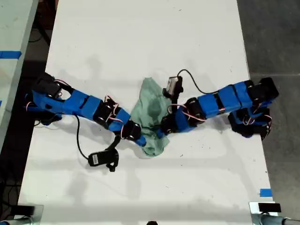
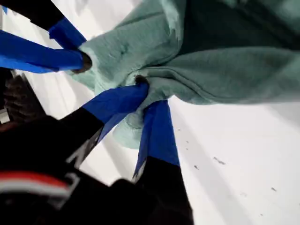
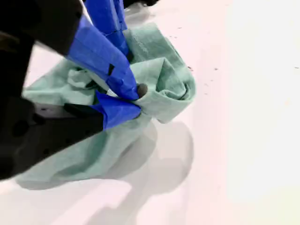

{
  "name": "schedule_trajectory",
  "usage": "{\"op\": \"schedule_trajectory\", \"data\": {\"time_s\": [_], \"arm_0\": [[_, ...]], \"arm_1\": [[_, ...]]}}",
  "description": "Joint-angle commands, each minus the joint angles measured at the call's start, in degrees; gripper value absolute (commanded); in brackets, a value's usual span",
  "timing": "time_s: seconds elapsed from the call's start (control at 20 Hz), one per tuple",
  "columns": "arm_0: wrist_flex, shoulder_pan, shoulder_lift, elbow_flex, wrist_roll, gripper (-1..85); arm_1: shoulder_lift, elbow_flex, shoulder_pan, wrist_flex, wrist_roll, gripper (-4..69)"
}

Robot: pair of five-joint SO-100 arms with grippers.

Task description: Fold t shirt

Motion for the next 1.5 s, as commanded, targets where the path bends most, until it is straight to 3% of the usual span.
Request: {"op": "schedule_trajectory", "data": {"time_s": [0.0,0.15,0.2,0.3,0.35,0.45,0.5,0.55,0.6,0.7,0.75,0.85,0.95,1.05,1.15,1.2,1.25,1.35,1.45], "arm_0": [[0.1,-10.0,17.7,12.0,-2.0,-0.3],[-1.9,-23.8,34.7,31.8,-1.5,-0.2],[-5.0,-27.4,40.3,38.1,-0.7,-0.2],[-5.0,-33.1,45.3,41.8,1.2,9.3],[-3.4,-35.4,45.6,40.8,3.2,10.6],[0.4,-38.8,46.5,37.8,5.5,11.2],[2.1,-40.3,47.5,36.6,6.9,11.2],[2.6,-41.5,48.6,35.2,9.8,8.4],[4.0,-41.7,49.5,32.8,12.5,-0.2],[8.4,-39.1,54.9,30.5,12.5,-0.2],[9.4,-35.9,59.9,32.3,12.5,-0.2],[6.1,-25.4,72.1,44.7,11.9,-0.2],[-9.3,-15.1,81.6,70.1,8.0,-0.2],[-19.9,-15.5,86.5,87.3,9.0,-0.2],[-22.8,-20.0,89.6,95.2,11.9,-0.2],[-22.7,-21.7,89.9,96.9,13.3,-0.2],[-23.0,-22.5,90.9,98.7,13.8,-0.2],[-24.3,-23.2,96.1,104.9,13.4,-0.2],[-18.6,-23.9,111.0,110.5,12.7,-0.2]], "arm_1": [[6.2,-4.7,10.9,1.8,-6.3,2.1],[8.6,-5.4,23.5,2.2,-14.9,1.8],[9.1,-5.7,27.2,2.6,-18.7,6.1],[8.9,-7.7,33.8,7.5,-24.2,31.7],[9.0,-9.3,37.0,12.4,-24.8,37.0],[11.1,-11.6,43.1,20.8,-25.7,37.7],[13.3,-11.4,45.4,23.4,-26.2,35.6],[15.5,-11.4,47.2,25.8,-27.1,22.8],[17.8,-11.3,48.3,28.2,-27.3,-1.1],[24.5,-7.9,46.1,31.7,-26.8,-1.1],[30.4,-1.9,42.1,30.5,-25.6,-1.1],[45.0,19.7,29.4,18.9,-24.4,-1.1],[59.7,46.4,18.8,4.3,-18.4,-1.1],[76.3,69.5,15.3,-7.6,-14.4,-0.9],[96.4,85.9,15.0,-7.7,-14.2,-0.7],[107.8,90.7,15.6,-2.3,-14.8,0.2],[108.3,91.2,16.3,0.0,-15.9,1.7],[108.1,93.4,16.1,-3.0,-18.6,1.7],[108.0,97.2,15.7,-1.7,-16.0,1.7]]}}
